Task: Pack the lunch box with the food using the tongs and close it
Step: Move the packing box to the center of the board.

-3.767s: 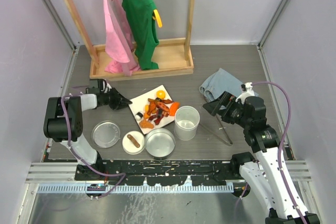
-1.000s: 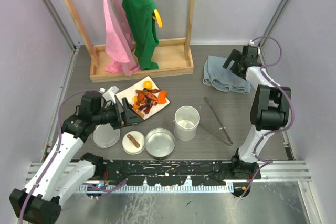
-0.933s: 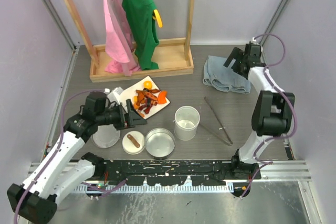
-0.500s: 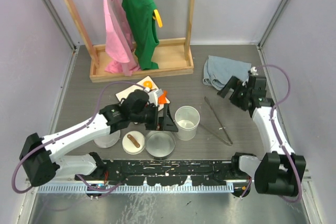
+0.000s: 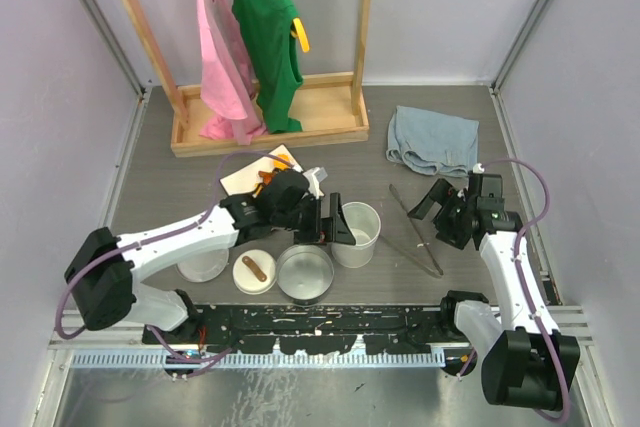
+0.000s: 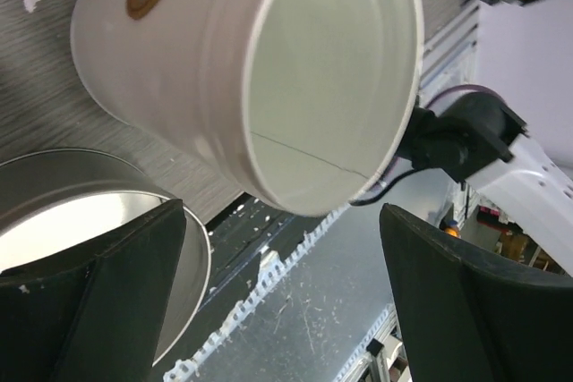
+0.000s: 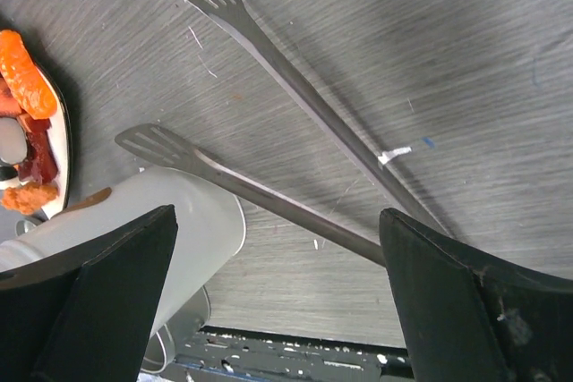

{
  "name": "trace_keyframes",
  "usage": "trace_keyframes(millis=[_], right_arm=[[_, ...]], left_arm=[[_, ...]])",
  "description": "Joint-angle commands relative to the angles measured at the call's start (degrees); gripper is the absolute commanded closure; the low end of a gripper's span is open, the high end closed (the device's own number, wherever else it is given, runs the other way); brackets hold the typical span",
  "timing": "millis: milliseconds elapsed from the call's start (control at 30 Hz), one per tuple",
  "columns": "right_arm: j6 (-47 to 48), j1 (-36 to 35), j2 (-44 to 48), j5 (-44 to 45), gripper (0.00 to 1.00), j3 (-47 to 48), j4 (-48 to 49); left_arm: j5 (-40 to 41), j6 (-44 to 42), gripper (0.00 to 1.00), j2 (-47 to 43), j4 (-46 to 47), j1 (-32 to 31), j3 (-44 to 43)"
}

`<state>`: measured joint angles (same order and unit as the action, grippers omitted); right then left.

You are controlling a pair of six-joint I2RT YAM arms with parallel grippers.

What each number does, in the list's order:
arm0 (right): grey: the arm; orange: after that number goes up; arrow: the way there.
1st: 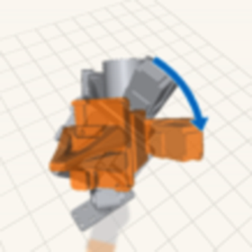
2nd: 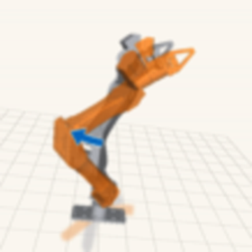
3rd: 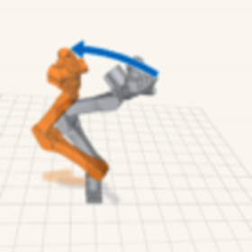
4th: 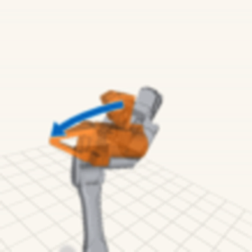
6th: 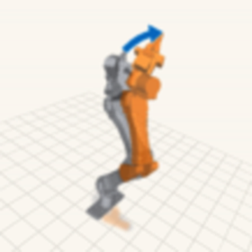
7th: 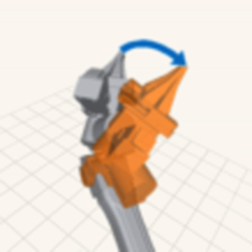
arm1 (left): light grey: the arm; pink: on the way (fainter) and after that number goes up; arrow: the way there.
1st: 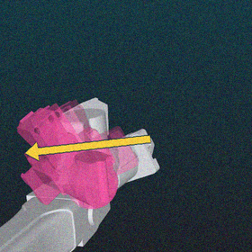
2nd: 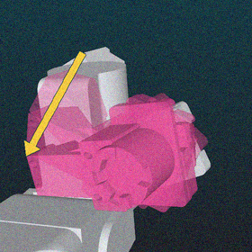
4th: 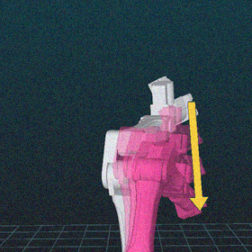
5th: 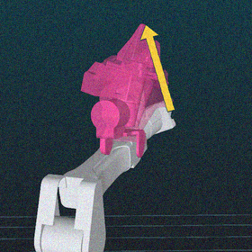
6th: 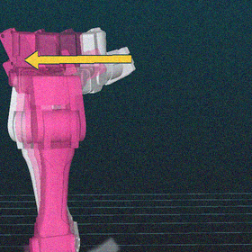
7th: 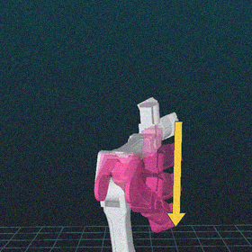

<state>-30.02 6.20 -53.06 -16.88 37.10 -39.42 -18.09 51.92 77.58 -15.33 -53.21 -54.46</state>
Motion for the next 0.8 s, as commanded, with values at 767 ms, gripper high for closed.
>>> trace_keyframes(millis=[767], right_arm=[[-3.6,-6.4,-14.6,13.4,0.06,1.9,0.4]], left_arm=[[14.0,-0.2,0.19,13.2,0.1,-1.0,-12.7]])
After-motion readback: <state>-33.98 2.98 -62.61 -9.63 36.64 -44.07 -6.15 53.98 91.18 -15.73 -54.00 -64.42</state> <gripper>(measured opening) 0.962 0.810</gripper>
